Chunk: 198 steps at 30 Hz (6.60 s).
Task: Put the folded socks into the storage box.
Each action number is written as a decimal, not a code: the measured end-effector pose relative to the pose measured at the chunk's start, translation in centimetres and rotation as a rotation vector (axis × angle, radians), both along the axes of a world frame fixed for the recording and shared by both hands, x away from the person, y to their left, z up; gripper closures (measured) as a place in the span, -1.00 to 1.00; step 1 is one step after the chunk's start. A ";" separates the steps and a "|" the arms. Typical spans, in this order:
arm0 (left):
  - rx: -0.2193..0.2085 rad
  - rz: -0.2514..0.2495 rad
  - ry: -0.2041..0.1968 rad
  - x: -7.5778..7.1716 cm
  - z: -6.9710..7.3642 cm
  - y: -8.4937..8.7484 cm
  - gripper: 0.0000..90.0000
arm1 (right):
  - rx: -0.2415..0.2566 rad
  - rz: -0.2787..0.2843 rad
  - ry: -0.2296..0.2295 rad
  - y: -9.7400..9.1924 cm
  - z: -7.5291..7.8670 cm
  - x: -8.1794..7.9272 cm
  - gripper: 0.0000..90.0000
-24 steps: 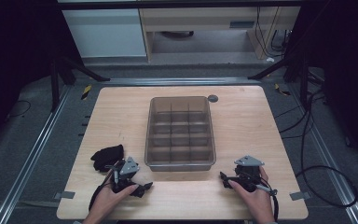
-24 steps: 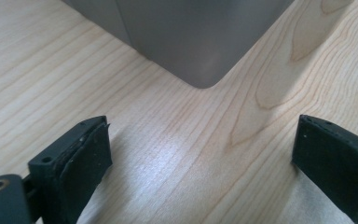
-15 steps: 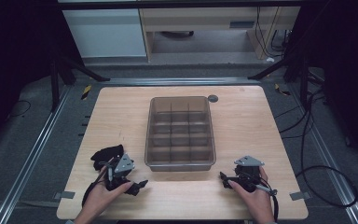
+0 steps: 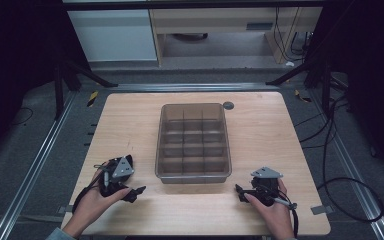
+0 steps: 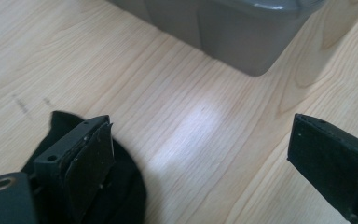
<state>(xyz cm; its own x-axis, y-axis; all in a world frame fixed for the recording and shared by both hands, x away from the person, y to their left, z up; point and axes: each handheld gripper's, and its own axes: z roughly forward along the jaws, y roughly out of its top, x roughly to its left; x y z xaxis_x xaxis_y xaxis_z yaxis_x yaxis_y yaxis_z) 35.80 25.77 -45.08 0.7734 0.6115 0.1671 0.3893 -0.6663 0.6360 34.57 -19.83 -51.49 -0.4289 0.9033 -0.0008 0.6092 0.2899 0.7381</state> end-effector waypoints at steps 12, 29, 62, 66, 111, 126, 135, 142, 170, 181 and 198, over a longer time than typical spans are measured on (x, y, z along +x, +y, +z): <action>0.036 0.045 -0.011 0.3 1.2 2.4 -0.88 | -0.001 0.000 0.000 0.0 0.0 0.0 -0.85; 0.072 0.101 -0.013 0.4 1.5 4.7 -0.88 | -0.001 0.000 0.000 0.0 0.0 0.0 -0.85; 0.142 0.109 0.010 1.2 3.7 6.9 -0.52 | -0.001 0.007 0.000 0.0 0.0 0.0 -0.85; 0.147 0.102 0.007 1.4 4.1 7.1 -0.39 | -0.001 0.007 0.000 0.0 0.0 0.0 -0.85; 0.237 -0.038 0.121 4.4 -1.7 5.2 -0.50 | -0.002 0.020 -0.002 0.1 0.0 0.1 -0.85; 0.249 -0.042 0.123 4.9 -1.8 5.4 -0.09 | -0.002 0.023 0.000 0.1 0.0 0.1 -0.85; 0.248 -0.059 0.138 5.3 -1.3 5.7 0.45 | -0.004 0.025 -0.001 0.0 0.0 0.1 -0.85; 0.234 -0.082 0.153 5.3 -1.1 5.6 0.54 | -0.003 0.026 0.000 0.0 0.0 0.1 -0.85; 0.301 -0.081 0.075 5.1 -1.7 2.9 0.50 | -0.003 0.025 0.000 0.1 0.0 0.1 -0.84; 0.177 -0.129 0.172 5.8 1.0 3.5 0.55 | -0.003 0.028 0.000 0.0 0.0 0.1 -0.85; 0.188 -0.215 0.110 5.4 7.1 1.8 0.55 | -0.003 0.028 0.000 0.1 0.0 0.1 -0.84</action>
<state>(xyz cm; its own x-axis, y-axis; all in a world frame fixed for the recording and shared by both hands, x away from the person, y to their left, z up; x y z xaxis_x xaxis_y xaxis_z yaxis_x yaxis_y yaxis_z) 41.17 27.58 -38.01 0.9013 0.3984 0.1702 0.2865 -0.8428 0.4557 34.67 -19.78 -51.48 -0.4538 0.8911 -0.0040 0.6006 0.3091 0.7374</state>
